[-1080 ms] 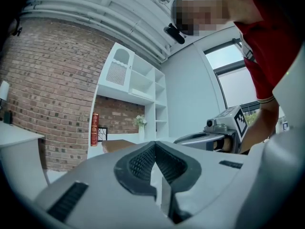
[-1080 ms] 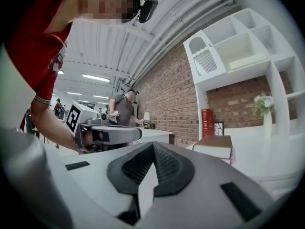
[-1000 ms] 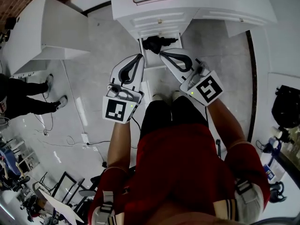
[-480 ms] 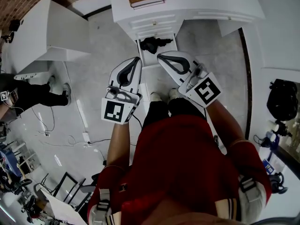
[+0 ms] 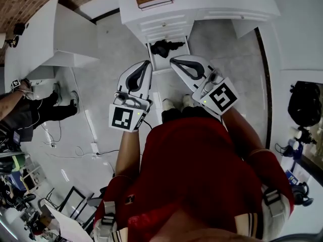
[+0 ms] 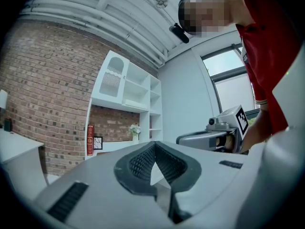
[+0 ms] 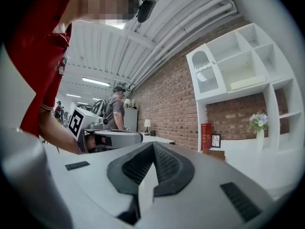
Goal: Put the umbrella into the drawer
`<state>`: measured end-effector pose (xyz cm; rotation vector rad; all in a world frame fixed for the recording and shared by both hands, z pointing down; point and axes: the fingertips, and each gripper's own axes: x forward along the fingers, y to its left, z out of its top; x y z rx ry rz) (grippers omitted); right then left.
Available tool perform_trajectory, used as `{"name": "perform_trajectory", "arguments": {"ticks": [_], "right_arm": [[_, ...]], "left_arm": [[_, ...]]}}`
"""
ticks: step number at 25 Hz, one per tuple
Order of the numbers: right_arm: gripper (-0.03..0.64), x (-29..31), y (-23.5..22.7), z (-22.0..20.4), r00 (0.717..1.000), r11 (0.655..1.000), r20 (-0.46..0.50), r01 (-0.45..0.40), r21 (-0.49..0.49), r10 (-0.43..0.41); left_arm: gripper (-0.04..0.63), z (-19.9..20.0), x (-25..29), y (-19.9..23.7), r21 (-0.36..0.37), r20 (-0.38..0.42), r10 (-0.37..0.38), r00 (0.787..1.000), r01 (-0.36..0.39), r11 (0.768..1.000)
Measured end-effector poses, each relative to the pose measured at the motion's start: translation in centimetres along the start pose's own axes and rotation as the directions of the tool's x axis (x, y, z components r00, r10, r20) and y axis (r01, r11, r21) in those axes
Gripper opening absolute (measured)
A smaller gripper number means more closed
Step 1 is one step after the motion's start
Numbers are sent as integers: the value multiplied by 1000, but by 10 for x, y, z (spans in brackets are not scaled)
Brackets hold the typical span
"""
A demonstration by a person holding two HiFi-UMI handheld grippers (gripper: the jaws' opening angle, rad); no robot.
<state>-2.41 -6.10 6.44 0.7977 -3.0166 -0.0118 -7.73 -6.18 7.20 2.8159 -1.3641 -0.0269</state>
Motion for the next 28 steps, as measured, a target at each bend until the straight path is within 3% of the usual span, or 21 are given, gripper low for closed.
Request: {"name": "perform_trajectory", "arguments": {"ticks": [28], "right_arm": [[-2,-36,16,11,997,997,-4,76,-32,-76]], "left_arm": [[6,17,-25,-22,8,25,-18,1000,17,1000]]}}
